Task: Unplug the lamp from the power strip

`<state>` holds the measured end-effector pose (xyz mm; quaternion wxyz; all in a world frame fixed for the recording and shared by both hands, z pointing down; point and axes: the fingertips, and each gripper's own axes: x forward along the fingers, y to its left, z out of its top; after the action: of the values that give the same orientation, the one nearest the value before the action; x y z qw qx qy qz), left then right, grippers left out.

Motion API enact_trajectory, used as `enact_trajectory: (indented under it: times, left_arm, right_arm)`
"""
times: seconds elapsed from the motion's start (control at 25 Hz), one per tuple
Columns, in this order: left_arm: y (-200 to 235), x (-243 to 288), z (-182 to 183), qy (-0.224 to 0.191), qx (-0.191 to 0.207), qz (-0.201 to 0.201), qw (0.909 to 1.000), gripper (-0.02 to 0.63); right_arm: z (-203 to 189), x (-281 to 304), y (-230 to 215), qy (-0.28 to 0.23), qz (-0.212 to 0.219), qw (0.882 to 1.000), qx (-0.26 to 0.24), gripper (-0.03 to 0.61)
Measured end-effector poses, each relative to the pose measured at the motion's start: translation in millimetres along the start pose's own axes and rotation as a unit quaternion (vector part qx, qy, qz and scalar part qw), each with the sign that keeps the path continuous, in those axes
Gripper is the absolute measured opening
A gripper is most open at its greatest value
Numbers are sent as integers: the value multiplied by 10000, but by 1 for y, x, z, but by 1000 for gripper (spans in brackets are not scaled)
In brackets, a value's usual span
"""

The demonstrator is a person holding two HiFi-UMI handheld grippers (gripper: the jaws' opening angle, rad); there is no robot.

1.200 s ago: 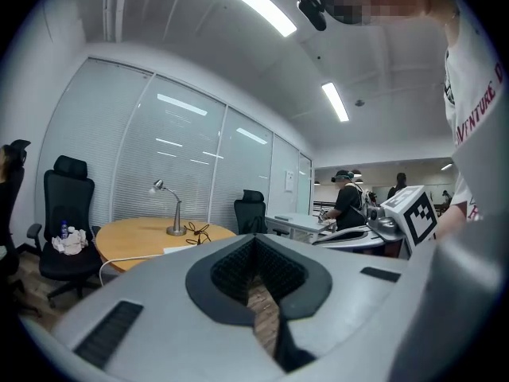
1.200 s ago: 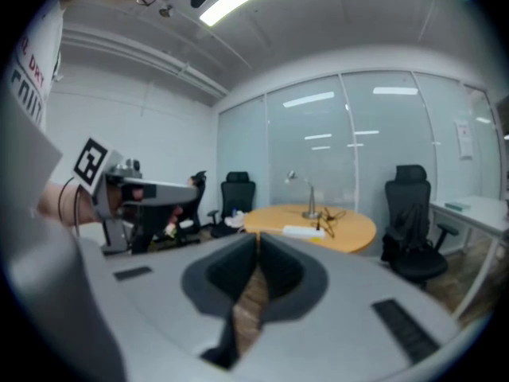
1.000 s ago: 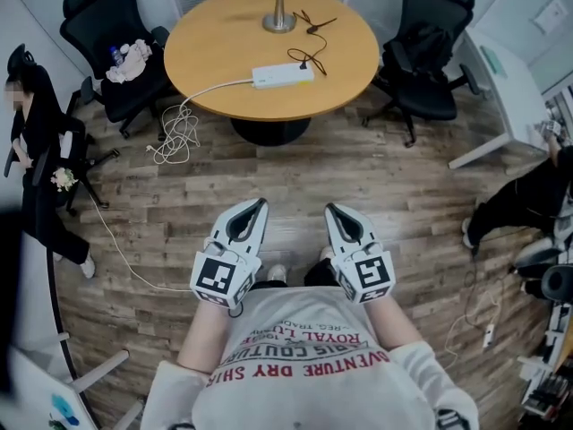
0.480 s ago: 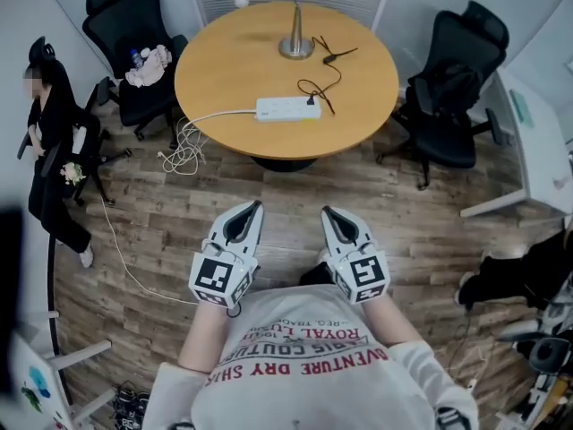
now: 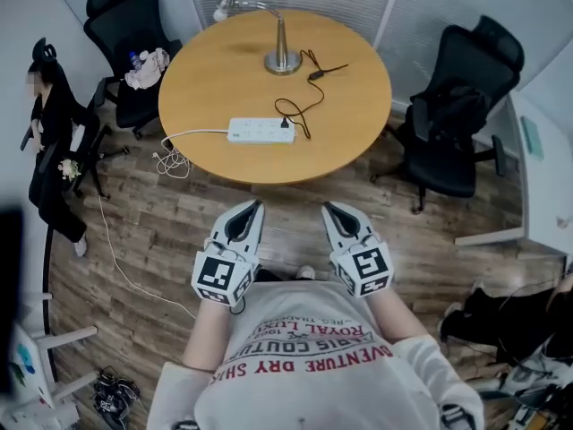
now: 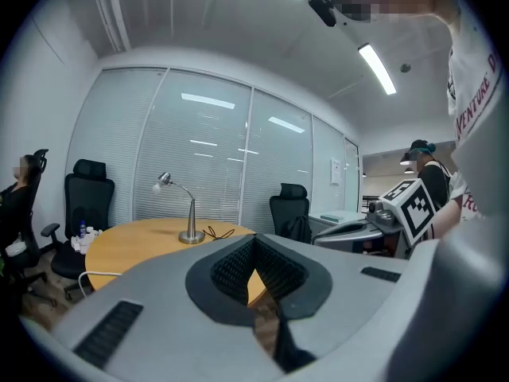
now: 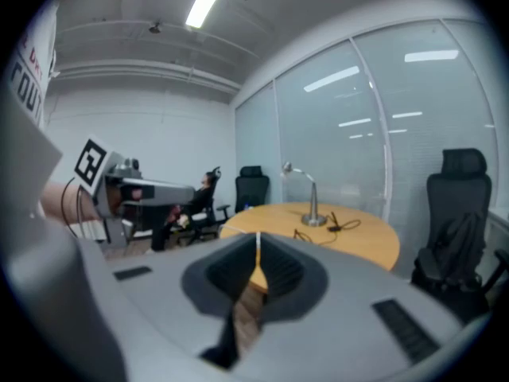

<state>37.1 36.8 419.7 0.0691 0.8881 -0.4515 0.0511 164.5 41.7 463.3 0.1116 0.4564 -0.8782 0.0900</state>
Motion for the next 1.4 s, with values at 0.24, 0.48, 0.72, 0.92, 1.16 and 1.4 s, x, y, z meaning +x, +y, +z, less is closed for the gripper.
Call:
enact_trajectory:
  times: [0.24, 0.48, 0.72, 0.92, 1.16, 1.4]
  left_arm:
    - [11, 36, -6, 268, 33, 195, 9994, 31]
    - [46, 81, -6, 394, 38, 151, 9991, 31]
    - [91, 141, 0, 416, 58, -57, 9991, 31]
    - [139, 181, -2, 518, 7, -131, 9986, 31]
    - [175, 213, -17, 695, -68, -335, 9970, 31]
    - [194, 235, -75, 1361, -139, -560, 9890, 31]
  right_arm:
    - [-1, 22, -39, 50, 138, 9999, 89, 31]
    - [20, 60, -57, -27, 179, 9997, -150, 31]
    - [32, 119, -87, 164, 143, 9995, -212, 31]
    - [37, 176, -106, 396, 207, 9988, -183, 31]
    - [38, 232, -111, 618, 290, 9974, -247, 31]
    - [10, 274, -107, 1427, 624, 9873, -317, 34]
